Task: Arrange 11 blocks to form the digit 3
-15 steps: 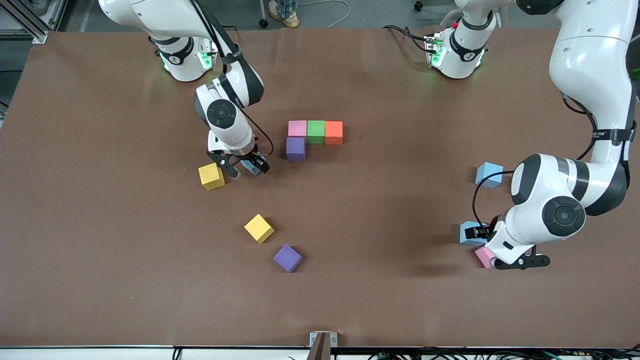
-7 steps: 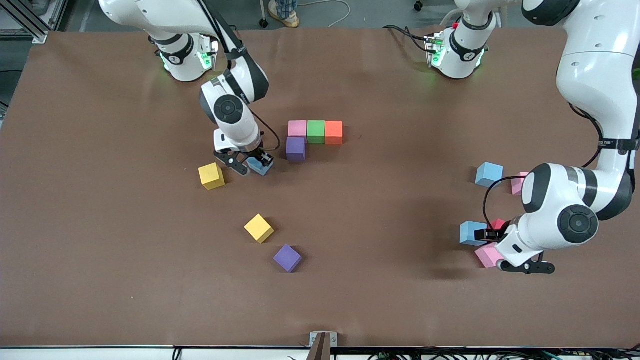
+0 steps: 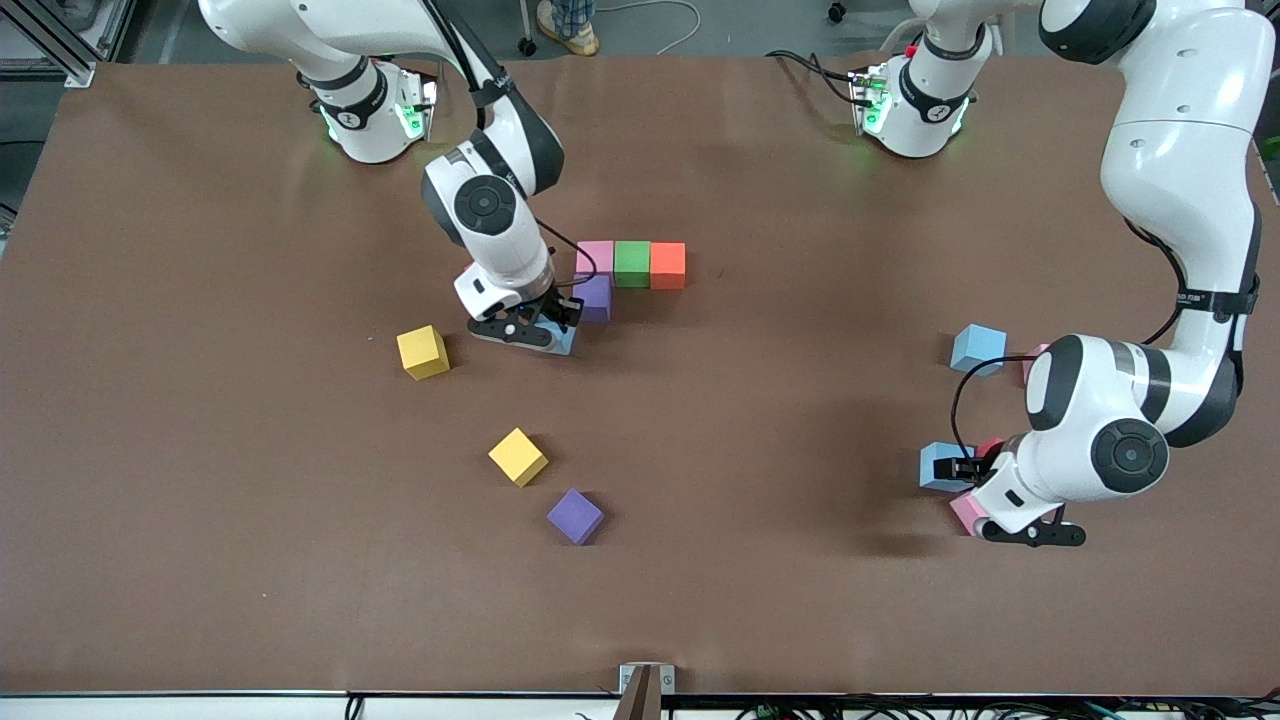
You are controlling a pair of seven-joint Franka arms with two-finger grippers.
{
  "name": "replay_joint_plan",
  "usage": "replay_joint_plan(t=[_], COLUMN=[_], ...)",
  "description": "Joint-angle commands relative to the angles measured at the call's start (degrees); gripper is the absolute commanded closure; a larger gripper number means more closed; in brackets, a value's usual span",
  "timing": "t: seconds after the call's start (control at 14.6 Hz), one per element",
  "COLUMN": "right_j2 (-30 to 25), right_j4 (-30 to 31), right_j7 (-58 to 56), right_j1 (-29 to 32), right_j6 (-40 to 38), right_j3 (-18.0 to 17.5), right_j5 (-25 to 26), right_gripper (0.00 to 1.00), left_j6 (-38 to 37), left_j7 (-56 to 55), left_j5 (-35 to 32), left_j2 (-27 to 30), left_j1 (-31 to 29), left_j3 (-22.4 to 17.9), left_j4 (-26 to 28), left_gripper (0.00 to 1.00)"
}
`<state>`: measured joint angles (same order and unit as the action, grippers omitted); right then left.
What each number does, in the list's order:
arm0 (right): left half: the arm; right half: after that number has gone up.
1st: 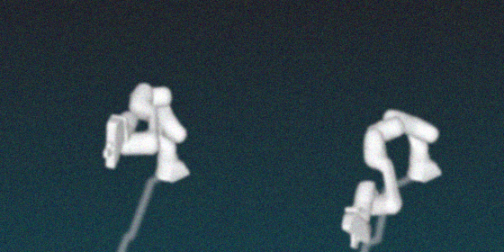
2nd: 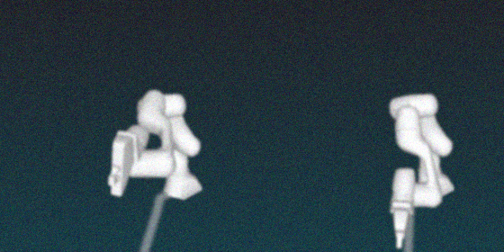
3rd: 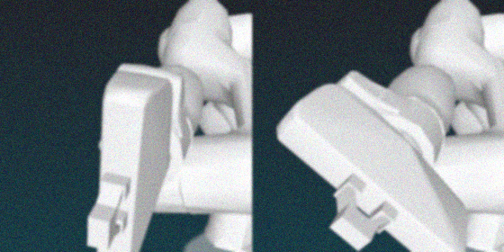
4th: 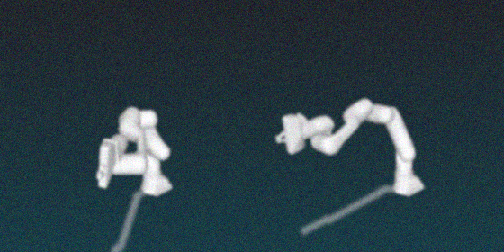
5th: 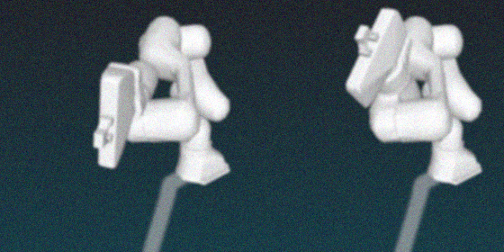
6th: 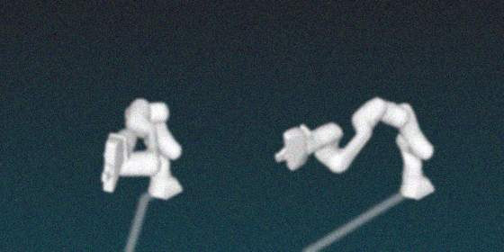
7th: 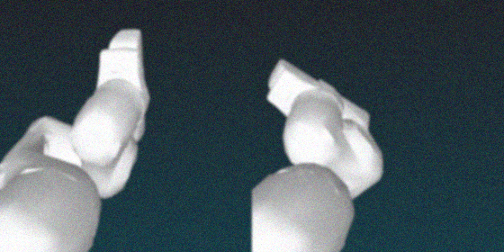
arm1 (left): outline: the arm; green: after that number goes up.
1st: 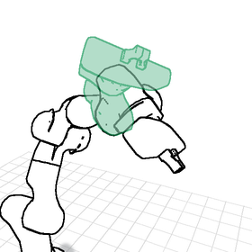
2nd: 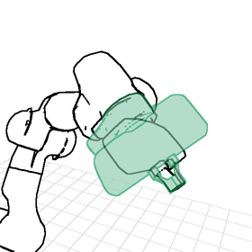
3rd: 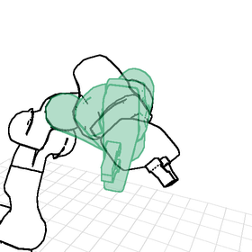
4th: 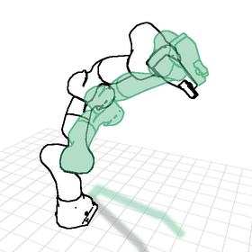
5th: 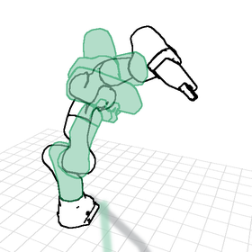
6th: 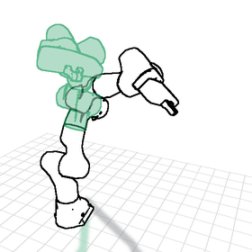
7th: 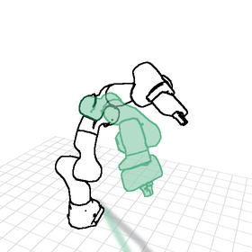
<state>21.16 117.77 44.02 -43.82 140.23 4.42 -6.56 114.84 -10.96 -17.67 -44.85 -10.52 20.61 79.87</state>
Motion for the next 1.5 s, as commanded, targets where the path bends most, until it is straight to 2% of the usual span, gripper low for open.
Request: replay_joint_plan(t=[0.0,0.14,0.27,1.3,1.44], right_j2=[5.7,8.1,8.4,9.5,9.4], right_j4=[-8.2,-12.0,-12.7,-9.2,-9.2], right_j7=[-3.3,-2.9,-3.2,-5.4,-4.7], right_j1=[-2.6,-3.6,-3.7,-4.2,-4.2], right_j6=[-2.8,-5.4,-6.2,-6.0,-6.1], right_j3=[0.3,0.3,0.3,0.4,0.4], right_j5=[-0.6,-0.6,-0.6,-0.2,-0.2], right_gripper=[0.99,0.99,0.99,0.98,0.97], left_j6=[0.5,0.5,0.5,0.5,0.5], left_j7=[-1.6,-1.9,-1.8,-1.3,-0.7], left_j5=[1.2,1.3,1.2,0.1,-1.9], left_j2=[-0.6,-1.2,-1.8,-2.3,-2.3], left_j1=[0.4,0.4,0.4,2.1,1.6], left_j3=[0.0,0.0,0.0,-0.1,-0.1], left_j4=[0.5,0.5,0.5,0.5,0.5], left_gripper=[0.0,0.0,0.0,0.01,0.01])
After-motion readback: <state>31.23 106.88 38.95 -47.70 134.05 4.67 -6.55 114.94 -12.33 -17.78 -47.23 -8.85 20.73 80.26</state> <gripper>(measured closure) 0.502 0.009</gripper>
